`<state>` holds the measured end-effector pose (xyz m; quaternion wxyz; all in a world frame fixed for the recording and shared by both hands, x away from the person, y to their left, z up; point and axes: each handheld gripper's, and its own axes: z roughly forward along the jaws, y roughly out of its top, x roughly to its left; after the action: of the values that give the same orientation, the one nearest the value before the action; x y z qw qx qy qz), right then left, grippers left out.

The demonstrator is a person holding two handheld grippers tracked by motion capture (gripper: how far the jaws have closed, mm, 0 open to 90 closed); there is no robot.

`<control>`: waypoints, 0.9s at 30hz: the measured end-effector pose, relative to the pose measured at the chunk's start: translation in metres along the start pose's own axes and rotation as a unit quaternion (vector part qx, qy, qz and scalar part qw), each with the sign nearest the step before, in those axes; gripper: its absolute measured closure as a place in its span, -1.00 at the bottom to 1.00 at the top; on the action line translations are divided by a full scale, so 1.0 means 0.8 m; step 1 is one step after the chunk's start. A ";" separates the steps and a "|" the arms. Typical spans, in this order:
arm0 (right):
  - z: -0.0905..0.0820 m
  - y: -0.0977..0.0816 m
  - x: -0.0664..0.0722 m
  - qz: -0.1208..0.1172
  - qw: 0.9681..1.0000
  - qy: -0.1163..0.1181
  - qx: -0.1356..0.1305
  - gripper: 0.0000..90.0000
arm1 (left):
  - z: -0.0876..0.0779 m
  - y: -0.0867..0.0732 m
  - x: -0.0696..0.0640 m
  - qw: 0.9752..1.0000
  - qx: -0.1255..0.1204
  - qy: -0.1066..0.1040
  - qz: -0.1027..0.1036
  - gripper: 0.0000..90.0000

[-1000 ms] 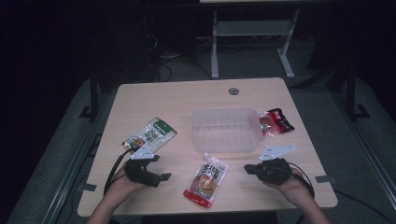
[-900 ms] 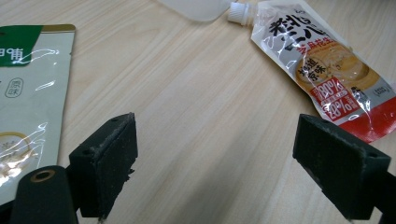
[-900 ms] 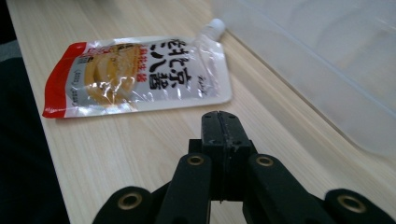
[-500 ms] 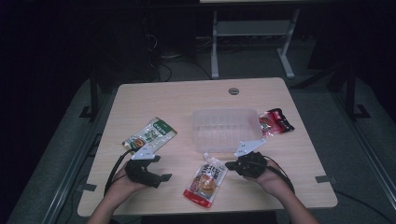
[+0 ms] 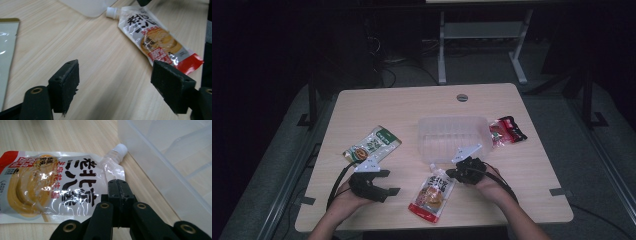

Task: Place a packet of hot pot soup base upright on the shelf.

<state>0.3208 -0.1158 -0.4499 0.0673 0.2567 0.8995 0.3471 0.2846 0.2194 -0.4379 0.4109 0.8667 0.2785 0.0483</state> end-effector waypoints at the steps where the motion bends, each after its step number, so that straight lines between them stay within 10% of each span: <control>1: -0.001 0.000 -0.001 0.000 1.000 -0.001 -0.001 0.99 | 0.001 0.001 -0.002 1.000 0.001 -0.003 0.001 -0.46; 16: -0.092 -0.037 -0.044 0.037 0.998 -0.046 -0.036 0.99 | 0.002 -0.002 -0.001 1.000 0.014 0.001 0.005 -0.43; 27: -0.129 -0.065 -0.129 0.128 0.982 -0.135 -0.041 0.99 | 0.000 -0.003 0.003 1.000 0.014 0.004 0.003 -0.44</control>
<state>0.3570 -0.2618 -0.4126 0.1538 0.4115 0.8268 0.3512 0.2858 0.2216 -0.4400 0.3972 0.8733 0.2780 0.0486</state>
